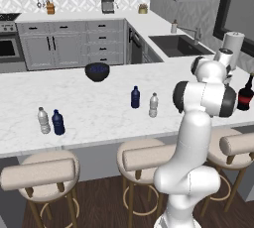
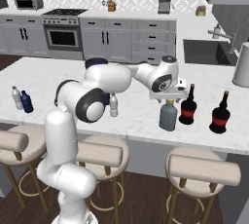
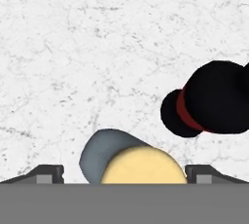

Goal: Move the plastic bottles in the middle to the plastics group, and the glass bottles in the middle to the glass group.

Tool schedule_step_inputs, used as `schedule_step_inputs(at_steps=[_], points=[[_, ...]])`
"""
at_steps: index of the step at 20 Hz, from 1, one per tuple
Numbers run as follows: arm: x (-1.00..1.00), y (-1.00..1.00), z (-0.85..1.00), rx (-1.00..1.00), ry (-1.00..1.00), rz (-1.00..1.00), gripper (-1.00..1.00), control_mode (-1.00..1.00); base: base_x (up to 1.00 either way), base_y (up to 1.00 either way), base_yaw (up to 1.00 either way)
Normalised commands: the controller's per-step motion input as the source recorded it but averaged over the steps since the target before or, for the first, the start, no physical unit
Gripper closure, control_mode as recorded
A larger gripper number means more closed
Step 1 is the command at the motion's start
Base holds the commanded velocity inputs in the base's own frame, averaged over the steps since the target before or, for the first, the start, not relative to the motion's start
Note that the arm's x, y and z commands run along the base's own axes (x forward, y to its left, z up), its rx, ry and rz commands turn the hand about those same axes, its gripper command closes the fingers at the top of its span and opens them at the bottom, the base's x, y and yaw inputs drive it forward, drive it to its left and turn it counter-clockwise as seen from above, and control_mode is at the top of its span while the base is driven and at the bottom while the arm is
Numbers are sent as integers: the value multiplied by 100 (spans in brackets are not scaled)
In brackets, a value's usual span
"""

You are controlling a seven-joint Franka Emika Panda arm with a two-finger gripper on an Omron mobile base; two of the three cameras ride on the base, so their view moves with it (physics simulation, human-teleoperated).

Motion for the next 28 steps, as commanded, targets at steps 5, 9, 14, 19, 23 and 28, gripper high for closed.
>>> schedule_step_inputs(at_steps=[5, 9, 14, 19, 23, 28], points=[[0, 0, 9, 1, 0, -20, -100, -100, 0, 0, 0], [-3, 0, 7, 0, 0, -24, -100, -100, 0, 0, 0], [-56, 3, 16, 3, -2, -7, -100, -100, 0, 0, 0], [-60, 30, 25, 1, -8, -3, -100, -100, 0, 0, 0], [-42, 76, 16, 0, -8, -2, -100, -100, 0, 0, 0], [-5, 100, 1, -1, -6, 0, -100, -100, 0, 0, 0]])
